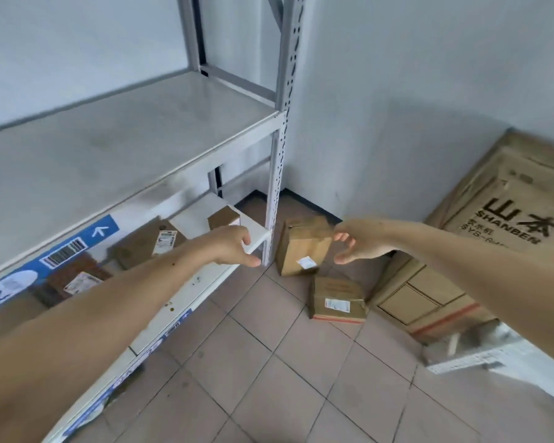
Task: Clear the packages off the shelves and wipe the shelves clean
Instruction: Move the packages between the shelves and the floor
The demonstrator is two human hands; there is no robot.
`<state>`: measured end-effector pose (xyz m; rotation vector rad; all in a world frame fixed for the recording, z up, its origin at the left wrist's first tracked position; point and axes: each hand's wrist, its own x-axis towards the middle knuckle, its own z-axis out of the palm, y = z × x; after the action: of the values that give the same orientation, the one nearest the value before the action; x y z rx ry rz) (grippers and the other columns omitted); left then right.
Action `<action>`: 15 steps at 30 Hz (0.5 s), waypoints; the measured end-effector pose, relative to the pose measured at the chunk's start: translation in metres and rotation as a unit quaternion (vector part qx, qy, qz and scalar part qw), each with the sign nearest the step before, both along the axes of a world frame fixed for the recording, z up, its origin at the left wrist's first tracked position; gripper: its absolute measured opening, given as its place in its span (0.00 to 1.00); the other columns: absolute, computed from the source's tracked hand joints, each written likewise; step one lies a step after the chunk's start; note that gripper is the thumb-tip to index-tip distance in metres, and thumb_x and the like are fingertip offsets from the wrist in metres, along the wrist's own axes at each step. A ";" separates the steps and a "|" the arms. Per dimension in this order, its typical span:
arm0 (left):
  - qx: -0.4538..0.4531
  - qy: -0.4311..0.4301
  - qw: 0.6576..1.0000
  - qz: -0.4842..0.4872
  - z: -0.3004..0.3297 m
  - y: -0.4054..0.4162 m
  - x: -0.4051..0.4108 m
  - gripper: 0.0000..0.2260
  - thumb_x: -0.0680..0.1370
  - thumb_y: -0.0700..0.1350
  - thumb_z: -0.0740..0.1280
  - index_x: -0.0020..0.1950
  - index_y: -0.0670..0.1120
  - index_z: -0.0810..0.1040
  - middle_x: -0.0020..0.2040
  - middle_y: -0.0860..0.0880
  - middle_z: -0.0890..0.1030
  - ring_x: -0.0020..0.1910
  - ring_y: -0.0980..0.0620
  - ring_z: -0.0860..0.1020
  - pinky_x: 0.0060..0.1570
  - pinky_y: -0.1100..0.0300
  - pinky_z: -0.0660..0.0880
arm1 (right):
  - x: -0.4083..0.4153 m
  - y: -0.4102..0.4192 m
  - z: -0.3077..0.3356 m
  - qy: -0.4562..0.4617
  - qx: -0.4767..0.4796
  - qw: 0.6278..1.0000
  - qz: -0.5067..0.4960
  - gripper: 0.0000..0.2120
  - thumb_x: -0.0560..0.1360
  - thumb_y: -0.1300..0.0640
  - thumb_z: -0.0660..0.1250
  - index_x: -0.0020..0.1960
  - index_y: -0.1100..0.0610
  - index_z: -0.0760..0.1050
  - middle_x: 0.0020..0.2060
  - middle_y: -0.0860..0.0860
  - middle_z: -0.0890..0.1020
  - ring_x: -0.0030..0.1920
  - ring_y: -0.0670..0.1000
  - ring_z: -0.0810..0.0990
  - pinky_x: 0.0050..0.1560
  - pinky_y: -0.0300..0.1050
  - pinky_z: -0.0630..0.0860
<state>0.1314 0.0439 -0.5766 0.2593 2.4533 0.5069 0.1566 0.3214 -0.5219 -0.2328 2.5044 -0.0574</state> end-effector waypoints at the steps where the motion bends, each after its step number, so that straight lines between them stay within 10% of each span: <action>1: 0.005 -0.007 1.000 0.002 -0.008 0.014 -0.004 0.29 0.73 0.59 0.72 0.69 0.48 0.70 0.64 0.49 0.75 0.58 0.50 0.76 0.58 0.54 0.76 | -0.003 0.018 -0.010 0.000 -0.008 1.000 -0.014 0.28 0.77 0.43 0.69 0.72 0.54 0.68 0.68 0.49 0.75 0.66 0.52 0.75 0.66 0.47 0.70; 15: 0.019 -0.091 0.996 0.006 -0.169 0.171 -0.114 0.24 0.75 0.55 0.72 0.67 0.47 0.72 0.61 0.50 0.79 0.54 0.54 0.75 0.49 0.61 0.69 | -0.092 0.204 -0.181 -0.032 -0.087 0.980 -0.175 0.29 0.77 0.44 0.69 0.73 0.53 0.65 0.66 0.50 0.75 0.62 0.52 0.76 0.62 0.49 0.74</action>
<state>0.0175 0.2151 -0.7457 0.2046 2.2719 0.5588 0.0643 0.5252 -0.7029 0.1396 2.4485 -0.4200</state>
